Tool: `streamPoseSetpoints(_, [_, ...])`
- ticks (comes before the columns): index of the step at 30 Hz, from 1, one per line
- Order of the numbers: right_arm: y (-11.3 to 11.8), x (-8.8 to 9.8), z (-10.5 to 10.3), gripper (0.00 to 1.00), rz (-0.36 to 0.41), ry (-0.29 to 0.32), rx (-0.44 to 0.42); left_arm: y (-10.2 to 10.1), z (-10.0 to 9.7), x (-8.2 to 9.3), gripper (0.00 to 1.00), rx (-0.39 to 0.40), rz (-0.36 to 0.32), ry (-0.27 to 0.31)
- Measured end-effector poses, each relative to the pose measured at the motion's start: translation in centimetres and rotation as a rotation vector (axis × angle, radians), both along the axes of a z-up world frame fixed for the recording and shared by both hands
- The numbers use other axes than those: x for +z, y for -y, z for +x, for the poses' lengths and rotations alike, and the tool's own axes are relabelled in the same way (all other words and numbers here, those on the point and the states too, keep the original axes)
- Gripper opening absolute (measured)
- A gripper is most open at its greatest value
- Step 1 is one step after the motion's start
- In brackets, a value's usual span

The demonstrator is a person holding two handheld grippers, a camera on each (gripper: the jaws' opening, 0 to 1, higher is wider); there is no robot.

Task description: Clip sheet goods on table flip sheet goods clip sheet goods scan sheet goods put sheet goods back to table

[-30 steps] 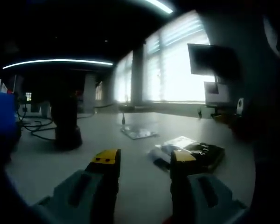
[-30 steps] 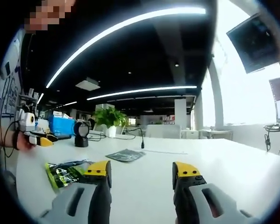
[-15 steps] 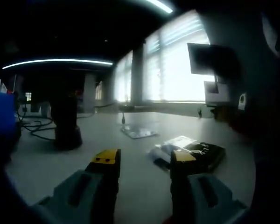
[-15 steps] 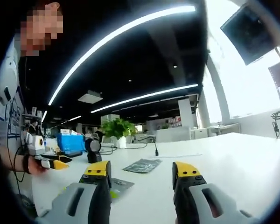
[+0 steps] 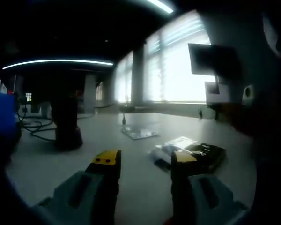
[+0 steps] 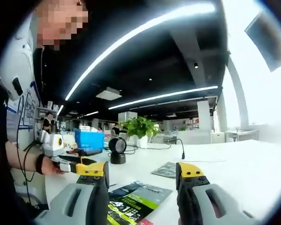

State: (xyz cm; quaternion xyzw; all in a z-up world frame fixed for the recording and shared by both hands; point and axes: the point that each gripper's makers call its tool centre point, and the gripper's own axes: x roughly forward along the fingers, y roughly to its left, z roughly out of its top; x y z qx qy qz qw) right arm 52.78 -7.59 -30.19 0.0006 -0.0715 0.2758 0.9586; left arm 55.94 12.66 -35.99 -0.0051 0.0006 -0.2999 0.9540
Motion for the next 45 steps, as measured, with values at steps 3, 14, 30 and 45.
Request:
streamPoseSetpoints(3, [-0.7, -0.3, 0.1, 0.56, -0.005, -0.02, -0.001, 0.0, 0.0, 0.0, 0.36, 0.001, -0.002, 0.0])
streamPoseSetpoints(14, [-2.6, -1.5, -0.3, 0.54, -0.038, -0.048, -0.012, 0.0, 0.0, 0.0, 0.36, 0.003, 0.001, 0.003])
streamPoseSetpoints(30, [-7.1, -4.1, -1.6, 0.59, -0.246, -0.022, 0.037, 0.0, 0.0, 0.0, 0.36, 0.003, 0.0, 0.003])
streamPoseSetpoints(45, [-9.5, -5.6, -1.5, 0.54, -0.387, 0.018, 0.035, 0.0, 0.0, 0.1, 0.36, -0.001, -0.004, 0.005])
